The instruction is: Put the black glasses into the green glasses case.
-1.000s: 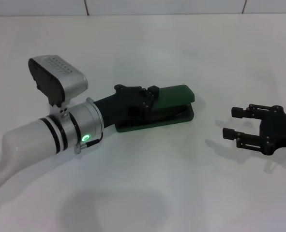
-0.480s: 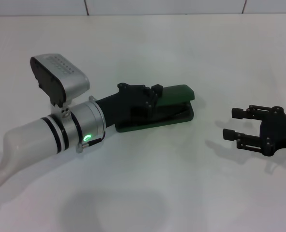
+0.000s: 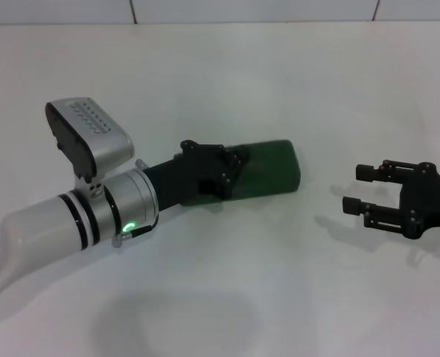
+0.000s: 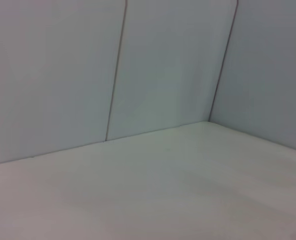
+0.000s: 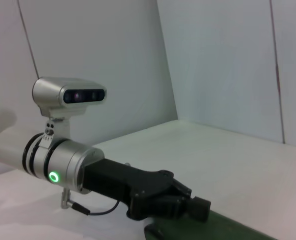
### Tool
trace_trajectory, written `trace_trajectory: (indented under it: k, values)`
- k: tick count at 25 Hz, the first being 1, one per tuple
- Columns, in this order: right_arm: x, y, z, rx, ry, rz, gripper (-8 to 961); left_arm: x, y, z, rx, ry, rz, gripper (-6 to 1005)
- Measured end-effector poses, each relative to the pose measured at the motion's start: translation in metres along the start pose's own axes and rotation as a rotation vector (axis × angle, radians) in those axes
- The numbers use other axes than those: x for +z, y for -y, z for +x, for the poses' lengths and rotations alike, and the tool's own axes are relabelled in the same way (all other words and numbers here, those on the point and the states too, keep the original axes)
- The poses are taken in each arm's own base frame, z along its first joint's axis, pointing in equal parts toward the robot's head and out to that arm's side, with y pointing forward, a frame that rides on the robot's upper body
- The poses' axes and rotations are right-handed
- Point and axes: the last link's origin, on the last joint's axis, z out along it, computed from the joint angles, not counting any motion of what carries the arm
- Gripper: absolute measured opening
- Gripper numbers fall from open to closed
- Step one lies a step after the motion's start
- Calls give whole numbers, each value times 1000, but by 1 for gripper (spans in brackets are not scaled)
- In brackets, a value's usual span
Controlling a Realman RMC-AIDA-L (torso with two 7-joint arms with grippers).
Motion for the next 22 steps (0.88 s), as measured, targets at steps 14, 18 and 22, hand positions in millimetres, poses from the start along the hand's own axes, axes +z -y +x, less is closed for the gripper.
trace_trajectory:
  k: [14,18,22]
  values:
    - [-2,0,0,2,6,-1,620,1,3,20,-53,-81,-34,55]
    - [-2,1,-1,-2,4,1,620,-2,20,26,-83,-66,9,56]
    - [-2,2,-3,-11,5,4,620,-10,41,30,-95,-72,76,56]
